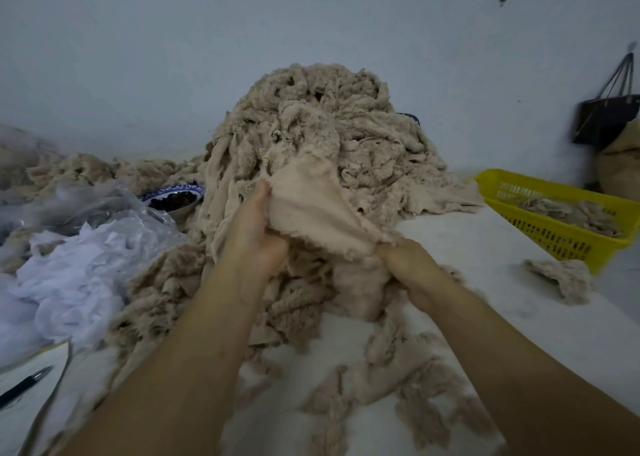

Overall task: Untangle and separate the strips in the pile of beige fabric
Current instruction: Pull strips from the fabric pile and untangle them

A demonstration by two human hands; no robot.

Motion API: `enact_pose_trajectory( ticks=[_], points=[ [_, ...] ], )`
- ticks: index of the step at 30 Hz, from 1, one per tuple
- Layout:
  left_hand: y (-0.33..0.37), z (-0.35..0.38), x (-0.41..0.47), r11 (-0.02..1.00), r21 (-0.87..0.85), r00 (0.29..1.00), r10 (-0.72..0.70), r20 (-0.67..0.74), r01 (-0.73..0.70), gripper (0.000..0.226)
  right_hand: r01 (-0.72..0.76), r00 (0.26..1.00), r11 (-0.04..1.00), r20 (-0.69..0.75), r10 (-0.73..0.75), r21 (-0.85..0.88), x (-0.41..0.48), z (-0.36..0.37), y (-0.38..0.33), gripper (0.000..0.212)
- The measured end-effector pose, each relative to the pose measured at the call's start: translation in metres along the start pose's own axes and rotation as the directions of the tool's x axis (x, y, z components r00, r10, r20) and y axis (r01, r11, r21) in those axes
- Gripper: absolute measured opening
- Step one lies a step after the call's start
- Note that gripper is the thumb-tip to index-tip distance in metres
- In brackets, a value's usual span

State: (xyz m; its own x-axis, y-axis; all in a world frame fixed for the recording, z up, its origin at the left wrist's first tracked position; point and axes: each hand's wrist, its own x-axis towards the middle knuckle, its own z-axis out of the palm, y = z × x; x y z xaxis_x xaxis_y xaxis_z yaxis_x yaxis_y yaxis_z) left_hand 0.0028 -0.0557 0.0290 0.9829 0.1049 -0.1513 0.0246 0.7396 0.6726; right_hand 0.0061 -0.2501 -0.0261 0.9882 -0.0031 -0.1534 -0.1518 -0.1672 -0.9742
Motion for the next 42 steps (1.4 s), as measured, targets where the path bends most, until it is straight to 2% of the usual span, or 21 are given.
enact_pose_trajectory(
  ticks=[2,5,8,10,11,12,14,16,17,18,19,20,22,23,25,27,30,33,35,39,42],
  points=[
    [0.010,-0.005,0.004,0.998,-0.041,0.997,0.034,-0.076,-0.037,0.032,-0.022,1.000,1.000,-0.019,0.022,0.016,0.005,-0.010,-0.001,0.015],
    [0.020,-0.013,0.007,0.993,-0.090,0.990,0.068,-0.122,-0.079,0.040,-0.054,0.998,0.996,-0.040,0.057,0.070,0.012,-0.019,-0.004,0.032],
    [0.023,-0.022,0.009,0.989,-0.125,0.985,0.060,-0.164,-0.081,0.047,-0.087,0.991,0.942,-0.066,0.114,0.324,0.018,-0.026,-0.003,0.021],
    [0.021,-0.026,0.007,0.987,-0.135,0.984,0.060,-0.168,-0.083,0.044,-0.130,0.985,0.843,-0.029,0.170,0.522,0.016,-0.030,-0.002,0.026],
    [0.020,-0.027,0.007,0.986,-0.143,0.985,0.063,-0.161,-0.086,0.040,-0.146,0.983,0.829,-0.014,0.182,0.540,0.015,-0.031,-0.001,0.025],
    [0.017,-0.027,0.007,0.984,-0.153,0.987,0.064,-0.149,-0.087,0.036,-0.161,0.980,0.864,-0.024,0.196,0.478,0.015,-0.031,0.000,0.028],
    [0.011,-0.027,0.006,0.984,-0.164,0.993,0.051,-0.105,-0.068,0.035,-0.141,0.975,0.978,-0.148,0.164,0.156,0.015,-0.029,0.005,0.044],
    [0.001,-0.025,0.003,0.990,-0.141,0.998,0.004,-0.058,-0.013,0.038,0.047,0.946,0.980,-0.306,-0.105,-0.192,0.013,-0.023,0.006,0.048],
    [-0.004,-0.022,0.000,0.993,-0.118,0.999,-0.016,-0.041,0.011,0.037,0.184,0.913,0.946,-0.310,-0.265,-0.268,0.010,-0.017,0.002,0.046],
    [-0.010,-0.020,-0.002,0.995,-0.096,0.999,-0.028,-0.021,0.026,0.034,0.290,0.894,0.913,-0.261,-0.365,-0.286,0.006,-0.009,-0.004,0.039],
    [-0.016,-0.017,-0.004,0.996,-0.082,0.999,-0.040,0.001,0.040,0.031,0.347,0.900,0.904,-0.181,-0.396,-0.251,0.003,0.000,-0.011,0.028],
    [-0.023,-0.014,-0.007,0.996,-0.073,0.998,-0.055,0.025,0.057,0.029,0.347,0.927,0.919,-0.084,-0.366,-0.185,0.000,0.010,-0.020,0.017],
    [-0.035,-0.008,-0.012,0.995,-0.045,0.994,-0.084,0.077,0.087,0.029,0.301,0.952,0.953,0.073,-0.297,-0.048,-0.004,0.028,-0.032,0.026],
    [-0.041,-0.006,-0.013,0.995,-0.028,0.991,-0.092,0.100,0.095,0.030,0.286,0.954,0.958,0.102,-0.282,-0.026,-0.003,0.034,-0.037,0.032],
    [-0.049,-0.004,-0.015,0.993,0.006,0.987,-0.115,0.111,0.116,0.029,0.292,0.955,0.956,0.060,-0.289,-0.037,-0.002,0.042,-0.040,0.041],
    [-0.049,-0.004,-0.017,0.985,0.072,0.980,-0.166,0.109,0.159,0.032,0.297,0.955,0.954,0.026,-0.296,-0.040,-0.002,0.043,-0.034,0.033],
    [-0.041,-0.005,-0.016,0.944,0.226,0.960,-0.266,0.086,0.242,0.038,0.315,0.945,0.948,0.099,-0.310,-0.037,-0.006,0.039,-0.025,0.020],
    [-0.040,-0.005,-0.013,0.895,0.350,0.948,-0.315,0.055,0.277,0.023,0.331,0.934,0.941,0.166,-0.316,-0.071,-0.009,0.034,-0.021,0.019],
    [-0.042,-0.003,-0.010,0.884,0.381,0.957,-0.288,-0.015,0.272,0.020,0.327,0.932,0.941,0.193,-0.306,-0.087,-0.010,0.032,-0.020,0.023],
    [-0.043,-0.001,-0.004,0.922,0.333,0.981,-0.179,-0.079,0.195,0.033,0.234,0.933,0.970,0.264,-0.244,0.068,-0.010,0.029,-0.013,0.023],
    [-0.049,0.000,-0.004,0.941,0.322,0.991,-0.070,-0.110,0.103,0.033,0.166,0.954,0.985,0.247,-0.172,0.042,-0.011,0.032,-0.006,0.023]
  ],
)
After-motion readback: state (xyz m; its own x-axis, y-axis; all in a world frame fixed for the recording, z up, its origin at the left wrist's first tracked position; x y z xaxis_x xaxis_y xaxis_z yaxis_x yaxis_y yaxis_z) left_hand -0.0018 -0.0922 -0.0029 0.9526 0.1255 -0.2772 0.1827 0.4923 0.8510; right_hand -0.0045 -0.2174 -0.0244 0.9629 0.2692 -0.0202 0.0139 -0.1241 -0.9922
